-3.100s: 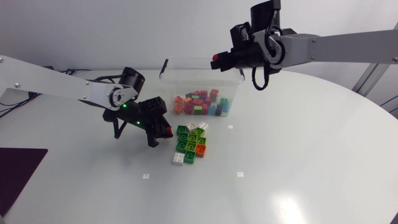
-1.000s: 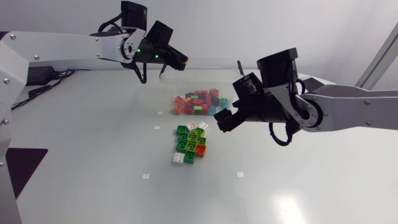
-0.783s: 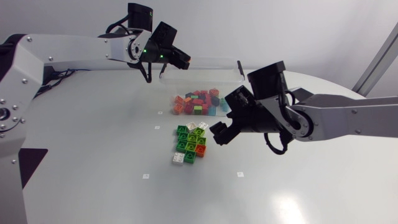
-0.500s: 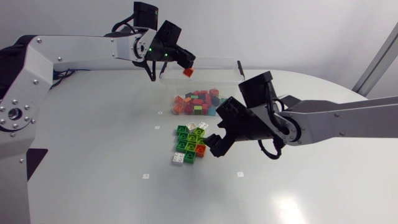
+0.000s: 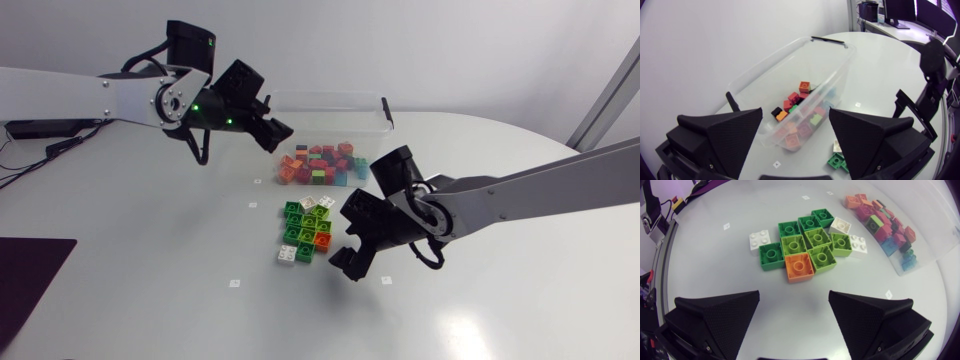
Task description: Place the duplo bricks in the container
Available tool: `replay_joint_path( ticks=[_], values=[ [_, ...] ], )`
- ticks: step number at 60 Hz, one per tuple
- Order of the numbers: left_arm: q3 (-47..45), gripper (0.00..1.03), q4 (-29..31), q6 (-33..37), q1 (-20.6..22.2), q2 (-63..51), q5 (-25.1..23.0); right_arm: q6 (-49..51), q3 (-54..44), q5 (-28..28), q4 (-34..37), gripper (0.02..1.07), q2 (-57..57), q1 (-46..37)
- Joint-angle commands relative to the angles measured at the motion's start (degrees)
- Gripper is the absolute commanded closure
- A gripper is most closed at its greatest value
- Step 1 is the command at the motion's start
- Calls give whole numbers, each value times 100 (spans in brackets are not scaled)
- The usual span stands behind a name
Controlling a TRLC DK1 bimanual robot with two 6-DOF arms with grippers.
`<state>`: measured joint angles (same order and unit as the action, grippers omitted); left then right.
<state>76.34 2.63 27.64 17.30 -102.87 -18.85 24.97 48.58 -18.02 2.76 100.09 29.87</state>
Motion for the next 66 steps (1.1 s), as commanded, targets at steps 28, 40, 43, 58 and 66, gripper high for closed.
replay_joint_path(
  ticks=[28, 40, 43, 58, 66],
  values=[
    [-2052, 10, 554, 1930, -429, 760, -1200, 412, 293, -211, -118, 12, 722, -42],
    [-2325, 10, 950, 2589, -464, 584, -1428, 526, 512, -202, -101, 14, 863, -60],
    [-2360, 10, 1011, 2729, -464, 514, -1463, 588, 574, -202, -92, 15, 898, -69],
    [-2474, 10, 1073, 3072, -359, 180, -1499, 913, 802, -193, 189, 14, 995, -104],
    [-2510, 10, 1073, 3125, -324, 100, -1499, 1150, 952, -61, 435, 15, 1021, -16]
  ],
)
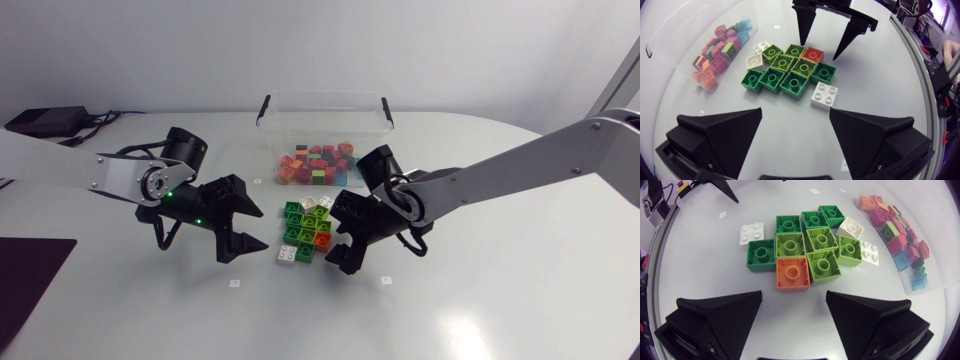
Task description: Place the duplo bricks in the container
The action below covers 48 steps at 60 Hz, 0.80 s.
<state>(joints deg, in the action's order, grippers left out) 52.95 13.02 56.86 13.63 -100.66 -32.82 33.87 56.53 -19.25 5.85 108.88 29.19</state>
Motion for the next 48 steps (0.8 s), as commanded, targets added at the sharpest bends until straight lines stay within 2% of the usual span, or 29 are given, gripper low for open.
replay_joint_path(
  ticks=[1, 27, 35, 48],
  values=[
    [-180, 10, 34, 203, 43, -120, -102, 287, 174, 61, 145, 15, 142, 60],
    [-232, 10, 26, 264, 70, -129, -128, 516, 824, 211, 804, 18, 432, 78],
    [-250, 10, 34, 282, 61, -120, -128, 595, 1000, 281, 1006, 26, 494, 175],
    [-276, 10, 34, 326, 8, -103, -128, 560, 1211, 325, 1208, 49, 547, 368]
  ],
)
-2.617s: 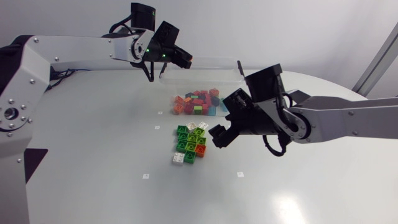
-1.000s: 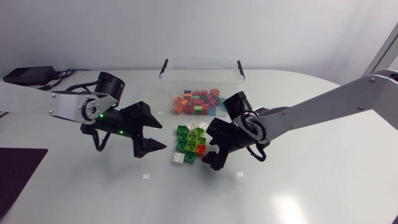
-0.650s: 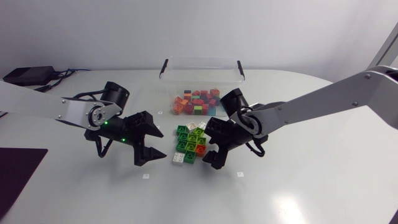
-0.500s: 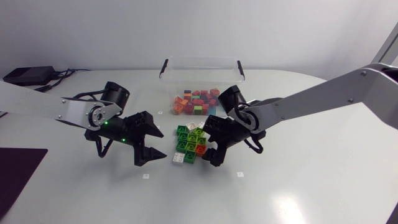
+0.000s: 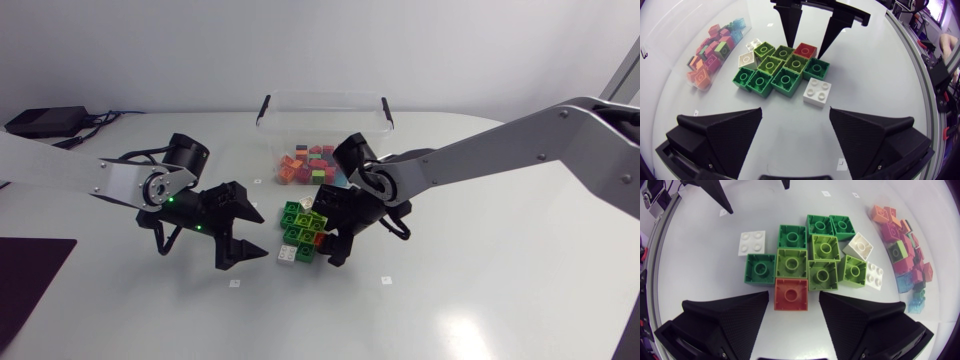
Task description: Place the duplo bricks in the container
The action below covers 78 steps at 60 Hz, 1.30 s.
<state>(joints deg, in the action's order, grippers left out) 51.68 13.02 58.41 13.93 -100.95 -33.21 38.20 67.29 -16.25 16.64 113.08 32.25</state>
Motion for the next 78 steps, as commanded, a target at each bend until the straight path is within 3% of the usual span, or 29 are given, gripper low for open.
replay_joint_path(
  ticks=[1, 11, 57, 75, 78],
  values=[
    [-150, 10, 34, 170, -22, -74, -89, 109, 153, 34, 146, 51, 136, 71],
    [-150, 10, 26, 188, 13, -101, -115, 65, 162, 25, 146, 76, 180, 62],
    [79, 10, 17, 337, 698, -795, -151, -146, -998, -18, 515, 80, -1622, -298],
    [466, 10, 17, 311, 857, -1041, -151, -190, -866, -45, 893, 80, -2264, -369],
    [466, 16, 17, 311, 909, -1059, -151, -198, -796, -45, 946, 80, -2299, -404]
  ],
)
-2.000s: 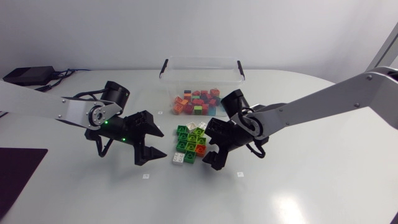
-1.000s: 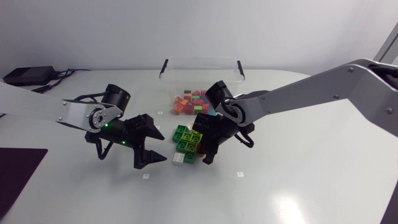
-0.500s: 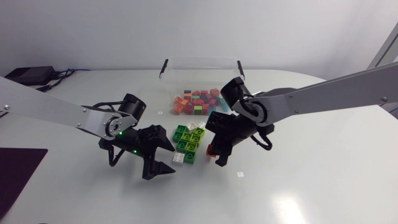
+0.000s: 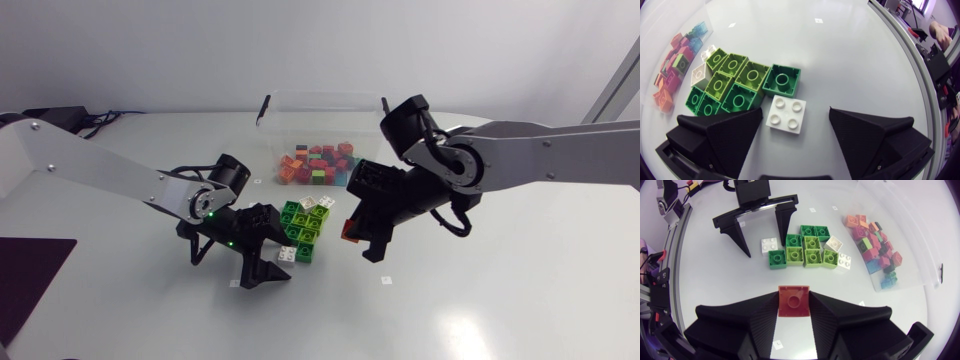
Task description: Place the duplo bricks in the container
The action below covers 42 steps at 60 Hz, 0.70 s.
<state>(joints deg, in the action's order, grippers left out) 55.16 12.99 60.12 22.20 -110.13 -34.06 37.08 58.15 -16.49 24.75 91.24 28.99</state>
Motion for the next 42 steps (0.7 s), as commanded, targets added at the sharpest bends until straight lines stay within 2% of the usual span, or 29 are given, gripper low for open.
replay_joint_path(
  ticks=[1, 14, 27, 42],
  values=[
    [118, 19, 19, 141, 101, -141, -65, -87, 144, -30, 144, 80, -124, -96],
    [127, 71, 37, 35, 101, -149, -65, -219, 566, -214, 241, 80, -177, -289],
    [101, 73, 362, 61, 92, 0, -65, -614, 1067, -355, -129, 80, 131, -570],
    [153, 73, 959, 105, -119, 492, -56, -1194, 1550, -355, -726, 80, 438, -755]
  ],
)
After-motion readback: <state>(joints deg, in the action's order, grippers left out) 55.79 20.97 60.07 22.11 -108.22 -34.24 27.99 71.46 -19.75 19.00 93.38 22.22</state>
